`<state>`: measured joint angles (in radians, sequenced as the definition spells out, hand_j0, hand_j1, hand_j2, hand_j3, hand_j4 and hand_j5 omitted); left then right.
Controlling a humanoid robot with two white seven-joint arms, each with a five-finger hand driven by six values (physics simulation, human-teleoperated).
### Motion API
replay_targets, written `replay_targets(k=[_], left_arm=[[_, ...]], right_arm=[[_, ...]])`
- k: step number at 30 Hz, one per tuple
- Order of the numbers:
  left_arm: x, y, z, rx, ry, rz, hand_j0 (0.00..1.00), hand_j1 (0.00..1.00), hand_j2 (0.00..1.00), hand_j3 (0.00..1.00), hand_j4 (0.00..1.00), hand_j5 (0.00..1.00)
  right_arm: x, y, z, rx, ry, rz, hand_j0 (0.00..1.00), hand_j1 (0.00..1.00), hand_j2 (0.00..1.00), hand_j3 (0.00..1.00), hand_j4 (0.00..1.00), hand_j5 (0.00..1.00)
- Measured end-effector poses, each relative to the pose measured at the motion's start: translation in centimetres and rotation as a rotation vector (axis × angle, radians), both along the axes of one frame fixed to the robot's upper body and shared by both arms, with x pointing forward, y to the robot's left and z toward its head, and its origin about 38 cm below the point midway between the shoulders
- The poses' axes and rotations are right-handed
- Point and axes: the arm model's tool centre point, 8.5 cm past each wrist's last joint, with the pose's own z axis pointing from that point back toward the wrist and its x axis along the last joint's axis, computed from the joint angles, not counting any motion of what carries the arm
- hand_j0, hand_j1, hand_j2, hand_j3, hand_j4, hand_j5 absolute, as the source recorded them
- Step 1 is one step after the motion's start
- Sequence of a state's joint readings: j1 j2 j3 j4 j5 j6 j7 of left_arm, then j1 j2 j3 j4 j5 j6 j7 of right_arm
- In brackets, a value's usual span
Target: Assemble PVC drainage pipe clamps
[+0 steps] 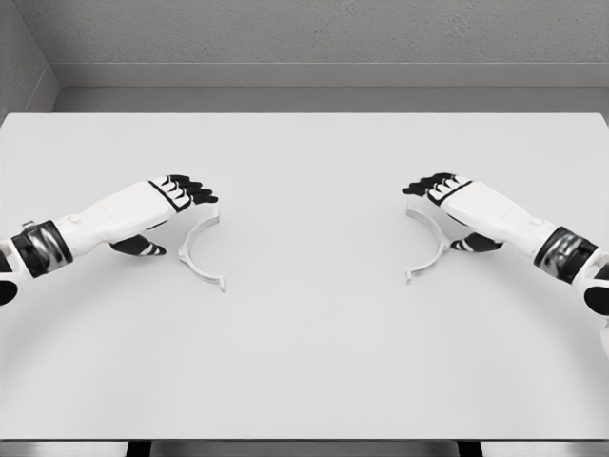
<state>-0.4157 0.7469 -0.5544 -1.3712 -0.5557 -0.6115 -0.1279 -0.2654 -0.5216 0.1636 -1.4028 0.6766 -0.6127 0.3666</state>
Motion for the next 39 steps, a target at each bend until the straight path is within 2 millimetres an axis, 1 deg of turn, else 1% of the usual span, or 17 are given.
replay_targets(k=[3, 7, 14, 24, 30, 36, 39], left_arm=[[0.1, -0.1, -0.1, -0.003, 0.003, 0.003, 1.0, 1.0, 1.0, 1.0, 1.0, 1.0], [0.2, -0.7, -0.4, -0.02, 0.005, -0.003, 1.0, 1.0, 1.0, 1.0, 1.0, 1.0], [0.2, -1.4, -0.6, -0.03, 0.005, -0.011, 1.0, 1.0, 1.0, 1.0, 1.0, 1.0], [0.1, -2.1, -0.9, -0.039, 0.01, -0.021, 1.0, 1.0, 1.0, 1.0, 1.0, 1.0], [0.0, -3.2, -1.2, -0.056, 0.014, -0.038, 1.0, 1.0, 1.0, 1.0, 1.0, 1.0], [-0.1, -4.4, -1.4, -0.076, 0.016, -0.056, 1.0, 1.0, 1.0, 1.0, 1.0, 1.0], [0.0, -4.7, -1.3, -0.083, 0.013, -0.06, 1.0, 1.0, 1.0, 1.0, 1.0, 1.0]], right_arm=[[0.1, 0.4, 0.2, -0.002, -0.007, 0.011, 1.0, 1.0, 1.0, 1.0, 1.0, 1.0], [0.2, 1.0, 0.4, 0.002, -0.011, 0.024, 1.0, 1.0, 1.0, 1.0, 1.0, 1.0], [0.4, 1.6, 0.5, 0.005, -0.014, 0.036, 1.0, 1.0, 1.0, 1.0, 1.0, 1.0], [0.4, 1.2, 0.3, 0.0, -0.009, 0.028, 1.0, 1.0, 1.0, 1.0, 1.0, 1.0], [0.5, 1.0, -0.1, 0.001, 0.004, 0.021, 1.0, 1.0, 1.0, 1.0, 1.0, 1.0], [0.5, 1.3, -0.2, 0.001, 0.008, 0.028, 1.0, 1.0, 1.0, 1.0, 1.0, 1.0], [0.8, 1.8, 0.2, -0.001, -0.003, 0.04, 1.0, 1.0, 1.0, 1.0, 1.0, 1.0]])
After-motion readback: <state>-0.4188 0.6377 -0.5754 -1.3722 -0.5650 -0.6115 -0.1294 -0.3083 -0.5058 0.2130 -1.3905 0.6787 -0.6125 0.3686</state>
